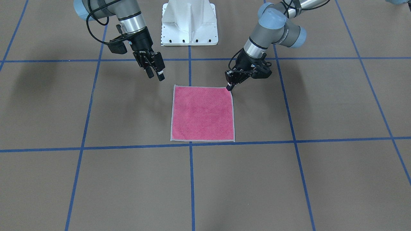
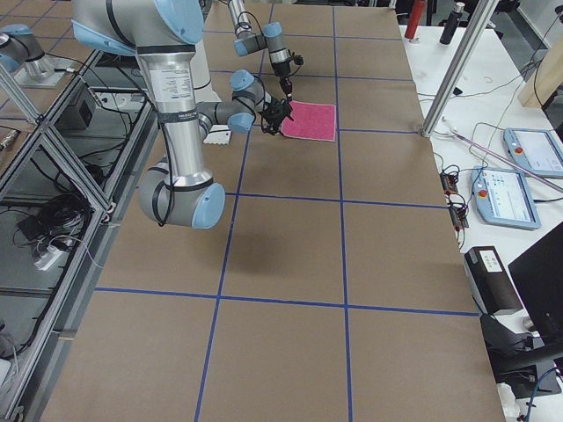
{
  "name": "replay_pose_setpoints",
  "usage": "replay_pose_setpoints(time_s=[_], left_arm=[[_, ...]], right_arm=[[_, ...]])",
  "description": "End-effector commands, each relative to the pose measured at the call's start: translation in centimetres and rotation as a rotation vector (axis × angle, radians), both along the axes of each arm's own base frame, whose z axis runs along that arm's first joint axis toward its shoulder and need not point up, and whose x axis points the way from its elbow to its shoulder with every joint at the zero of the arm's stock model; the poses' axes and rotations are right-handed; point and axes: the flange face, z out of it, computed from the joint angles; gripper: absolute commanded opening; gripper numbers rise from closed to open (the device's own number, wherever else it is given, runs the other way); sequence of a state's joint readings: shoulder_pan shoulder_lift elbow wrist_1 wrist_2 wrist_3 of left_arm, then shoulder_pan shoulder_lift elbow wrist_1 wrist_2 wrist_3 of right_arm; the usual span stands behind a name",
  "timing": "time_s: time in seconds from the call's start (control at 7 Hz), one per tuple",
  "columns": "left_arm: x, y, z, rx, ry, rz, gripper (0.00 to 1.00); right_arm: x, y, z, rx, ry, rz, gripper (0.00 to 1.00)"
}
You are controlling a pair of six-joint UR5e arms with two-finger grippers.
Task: Fold towel twice with both arms
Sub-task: 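Move the right gripper to the towel's other near corner and grasp it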
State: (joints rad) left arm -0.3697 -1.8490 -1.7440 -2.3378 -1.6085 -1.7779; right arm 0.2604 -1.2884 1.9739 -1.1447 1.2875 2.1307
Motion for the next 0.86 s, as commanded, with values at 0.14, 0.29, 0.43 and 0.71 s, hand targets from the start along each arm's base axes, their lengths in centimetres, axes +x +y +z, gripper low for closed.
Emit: replay_pose_setpoints(time_s=[0.14,0.29,0.43,0.71], left_arm=[[-0.1,-0.1,-0.2,0.003,0.005,-0.004,0.0],[0.0,0.0,-0.3,0.003,0.006,-0.002,0.0],[0.0,0.0,-0.3,0.002,0.007,-0.003,0.0],[0.0,0.0,-0.3,0.003,0.006,-0.002,0.0]], right_arm=[[-6.5,-1.1,1.4,-0.074,0.033,0.023,0.72],[-7.8,-1.4,1.4,-0.087,0.035,0.03,0.72],[-8.2,-1.3,1.7,-0.094,0.076,0.023,0.72],[-9.7,0.5,0.2,-0.104,0.114,-0.011,0.7]])
